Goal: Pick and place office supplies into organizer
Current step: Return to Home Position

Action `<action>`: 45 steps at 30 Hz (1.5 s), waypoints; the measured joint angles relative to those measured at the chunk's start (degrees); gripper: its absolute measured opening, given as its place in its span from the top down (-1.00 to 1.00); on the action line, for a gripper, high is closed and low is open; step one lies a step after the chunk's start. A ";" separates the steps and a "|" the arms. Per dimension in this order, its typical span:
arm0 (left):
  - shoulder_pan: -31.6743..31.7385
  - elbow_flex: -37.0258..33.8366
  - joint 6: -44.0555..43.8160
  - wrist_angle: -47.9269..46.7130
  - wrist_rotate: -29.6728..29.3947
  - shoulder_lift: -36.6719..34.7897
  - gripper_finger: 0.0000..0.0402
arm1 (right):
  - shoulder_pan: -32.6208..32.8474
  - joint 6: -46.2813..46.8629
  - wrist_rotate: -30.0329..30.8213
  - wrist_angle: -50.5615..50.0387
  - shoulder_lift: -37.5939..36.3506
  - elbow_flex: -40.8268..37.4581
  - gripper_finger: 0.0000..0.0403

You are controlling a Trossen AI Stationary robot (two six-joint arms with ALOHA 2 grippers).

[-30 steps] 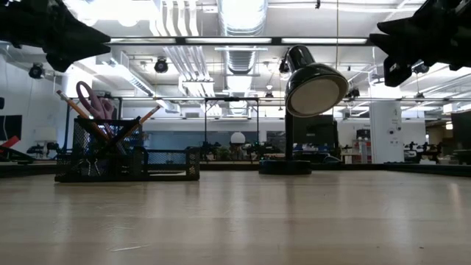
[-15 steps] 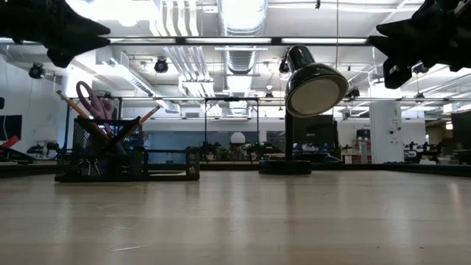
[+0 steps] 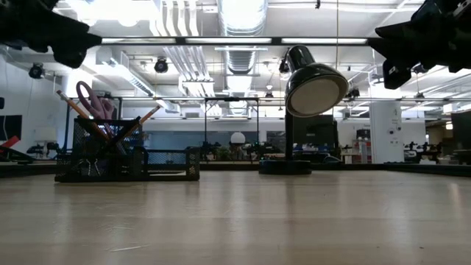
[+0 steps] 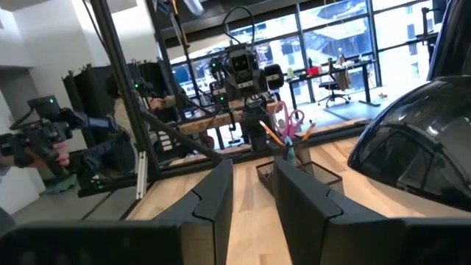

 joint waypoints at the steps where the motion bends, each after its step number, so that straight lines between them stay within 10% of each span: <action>1: 0.00 -0.87 -1.15 0.98 0.04 -0.04 0.26 | -0.02 0.12 0.02 0.04 0.13 0.02 0.55; 34: 0.00 -15.31 -4.85 27.80 2.72 -0.12 0.26 | -0.01 0.95 0.72 -6.88 0.82 0.02 0.55; 45: -0.02 -14.09 -10.54 30.27 29.69 0.40 0.26 | -0.04 5.03 -9.30 2.91 0.02 0.02 0.55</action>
